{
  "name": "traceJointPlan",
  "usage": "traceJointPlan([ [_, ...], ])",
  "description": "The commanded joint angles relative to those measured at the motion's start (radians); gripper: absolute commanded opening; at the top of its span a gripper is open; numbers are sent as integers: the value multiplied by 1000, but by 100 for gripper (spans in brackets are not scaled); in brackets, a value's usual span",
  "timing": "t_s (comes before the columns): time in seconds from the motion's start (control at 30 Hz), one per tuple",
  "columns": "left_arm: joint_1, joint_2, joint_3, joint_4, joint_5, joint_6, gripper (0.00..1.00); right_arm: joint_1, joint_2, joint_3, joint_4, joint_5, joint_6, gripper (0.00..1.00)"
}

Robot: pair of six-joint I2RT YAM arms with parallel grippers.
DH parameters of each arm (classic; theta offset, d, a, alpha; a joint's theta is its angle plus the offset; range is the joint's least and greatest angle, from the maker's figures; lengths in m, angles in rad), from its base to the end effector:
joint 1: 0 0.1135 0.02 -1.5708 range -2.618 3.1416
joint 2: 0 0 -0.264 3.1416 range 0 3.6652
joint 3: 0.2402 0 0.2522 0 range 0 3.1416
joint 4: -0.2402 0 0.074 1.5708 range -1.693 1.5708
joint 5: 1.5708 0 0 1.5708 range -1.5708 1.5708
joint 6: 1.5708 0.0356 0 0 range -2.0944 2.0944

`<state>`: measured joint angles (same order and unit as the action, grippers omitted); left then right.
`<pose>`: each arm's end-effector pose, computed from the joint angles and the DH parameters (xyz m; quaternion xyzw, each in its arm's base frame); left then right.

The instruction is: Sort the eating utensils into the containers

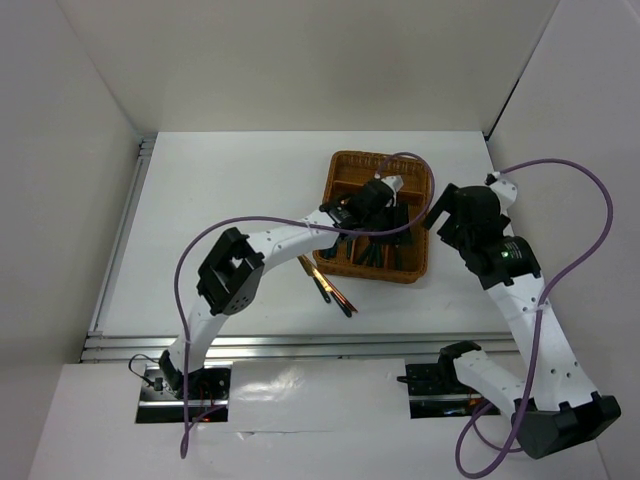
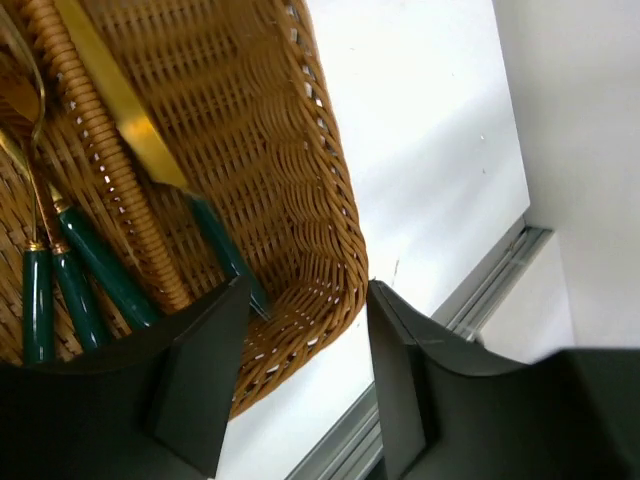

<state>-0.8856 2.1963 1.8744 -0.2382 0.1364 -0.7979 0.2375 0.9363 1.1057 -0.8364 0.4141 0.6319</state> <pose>0.3244 -0.4045 0.2489 0.0712 0.8707 -0.3999 0.2773 0.1769 0.0281 0.3606 0.2605 0.8458 0.0122 0.4655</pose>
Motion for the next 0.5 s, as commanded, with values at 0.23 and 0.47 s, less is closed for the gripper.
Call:
traceJointPlan([
  [0.23, 33, -128, -4, -90, -26, 31, 70, -4, -33, 13, -12, 12, 6, 100],
  [0.47, 33, -495, -372, -139, -165, -16, 70, -4, -24, -20, 39, -41, -3, 100],
])
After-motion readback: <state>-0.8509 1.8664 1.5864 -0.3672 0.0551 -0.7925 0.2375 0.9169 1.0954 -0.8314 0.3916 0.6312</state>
